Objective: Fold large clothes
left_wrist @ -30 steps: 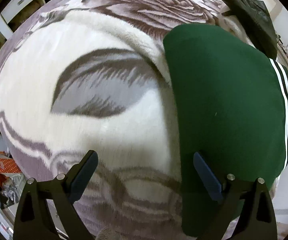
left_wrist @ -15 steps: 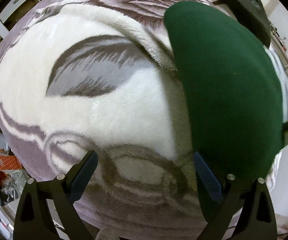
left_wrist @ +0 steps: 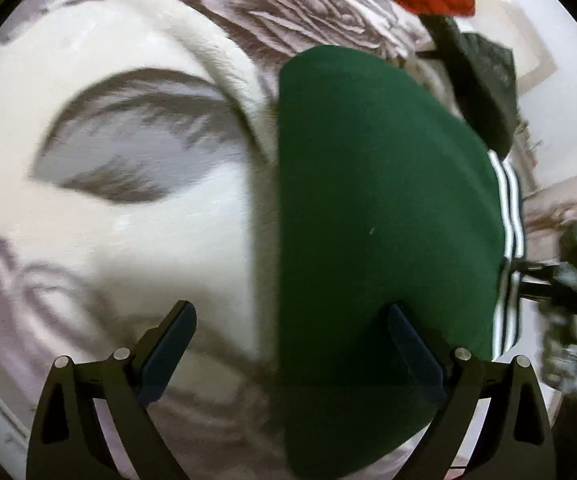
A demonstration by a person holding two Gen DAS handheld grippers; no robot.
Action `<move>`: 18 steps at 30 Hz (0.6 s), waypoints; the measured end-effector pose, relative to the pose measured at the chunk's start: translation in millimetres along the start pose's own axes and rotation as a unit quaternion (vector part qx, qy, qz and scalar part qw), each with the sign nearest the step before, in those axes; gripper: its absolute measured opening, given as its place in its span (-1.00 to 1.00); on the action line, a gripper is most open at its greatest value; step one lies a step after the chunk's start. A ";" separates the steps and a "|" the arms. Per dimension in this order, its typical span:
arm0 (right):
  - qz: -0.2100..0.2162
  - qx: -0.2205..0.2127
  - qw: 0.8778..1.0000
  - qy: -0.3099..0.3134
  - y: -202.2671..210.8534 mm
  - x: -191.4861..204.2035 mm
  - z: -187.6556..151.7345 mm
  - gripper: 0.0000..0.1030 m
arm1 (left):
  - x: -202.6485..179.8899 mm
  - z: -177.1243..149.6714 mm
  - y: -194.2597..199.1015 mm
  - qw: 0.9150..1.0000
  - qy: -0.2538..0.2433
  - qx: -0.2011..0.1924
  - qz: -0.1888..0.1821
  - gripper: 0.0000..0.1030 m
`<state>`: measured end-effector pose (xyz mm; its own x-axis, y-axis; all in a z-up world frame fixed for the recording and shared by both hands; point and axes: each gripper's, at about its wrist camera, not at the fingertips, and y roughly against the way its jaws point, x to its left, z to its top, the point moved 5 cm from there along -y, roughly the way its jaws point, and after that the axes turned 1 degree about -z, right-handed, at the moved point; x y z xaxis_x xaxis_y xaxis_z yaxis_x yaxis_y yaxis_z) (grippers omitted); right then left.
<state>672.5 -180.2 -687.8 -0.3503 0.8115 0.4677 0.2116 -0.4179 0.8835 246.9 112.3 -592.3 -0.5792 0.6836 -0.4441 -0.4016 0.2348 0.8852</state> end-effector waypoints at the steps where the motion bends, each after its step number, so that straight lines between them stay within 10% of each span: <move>1: -0.003 0.015 1.000 0.015 -12.6 -1.6 8.9 0.82 | -0.6 3.6 -6.8 1.000 0.006 0.004 -0.021 0.90; 10: 0.212 0.138 0.967 -0.001 -95.2 -20.2 39.7 1.00 | 0.0 17.2 -41.8 0.983 0.055 0.013 -0.172 0.88; 13: 0.232 0.162 0.959 0.016 -108.1 2.6 39.6 0.98 | -5.9 22.8 -39.6 0.982 0.042 -0.003 -0.181 0.55; 18: 0.243 0.126 0.961 -0.030 -104.4 20.4 29.6 0.18 | -4.3 49.2 -20.9 0.981 0.030 0.010 -0.190 0.24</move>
<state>670.3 -107.9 -771.2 -0.1027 0.5701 0.8151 0.5544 -0.6476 0.5228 292.7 138.5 -602.1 -0.4307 0.5028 -0.7494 -0.5834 0.4784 0.6563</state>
